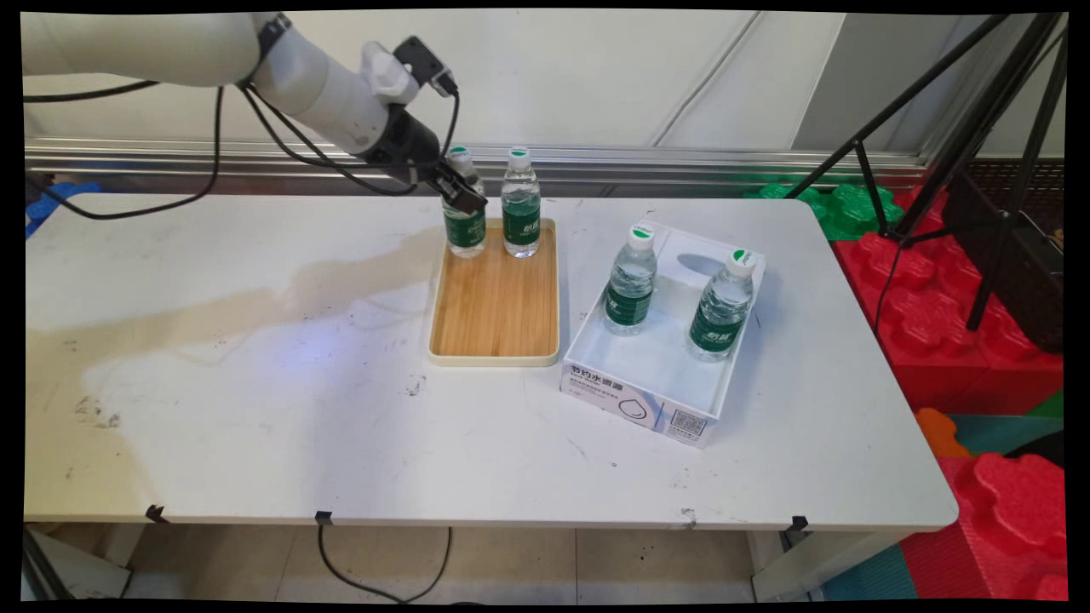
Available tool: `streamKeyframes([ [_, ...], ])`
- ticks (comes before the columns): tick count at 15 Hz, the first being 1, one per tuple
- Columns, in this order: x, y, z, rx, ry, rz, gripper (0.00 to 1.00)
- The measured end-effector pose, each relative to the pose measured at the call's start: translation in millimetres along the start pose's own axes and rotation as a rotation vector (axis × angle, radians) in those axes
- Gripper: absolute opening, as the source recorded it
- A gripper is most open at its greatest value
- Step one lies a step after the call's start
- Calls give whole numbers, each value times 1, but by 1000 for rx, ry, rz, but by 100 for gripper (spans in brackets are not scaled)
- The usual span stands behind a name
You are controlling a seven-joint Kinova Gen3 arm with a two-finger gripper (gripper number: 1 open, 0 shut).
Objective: Place the picked object on the tray
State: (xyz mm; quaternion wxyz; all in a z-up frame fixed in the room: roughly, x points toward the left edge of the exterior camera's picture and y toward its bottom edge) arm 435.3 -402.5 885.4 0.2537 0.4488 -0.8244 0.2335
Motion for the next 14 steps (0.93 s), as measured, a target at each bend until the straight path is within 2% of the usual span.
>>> streamKeyframes([
  [3, 0, -5, 22, -17, -19, -9, 0],
  [11, -4, -11, 52, -33, -63, -37, 0],
  [12, -4, -11, 55, -35, -67, -38, 100],
  [14, -5, -13, 58, -34, -71, -40, 100],
])
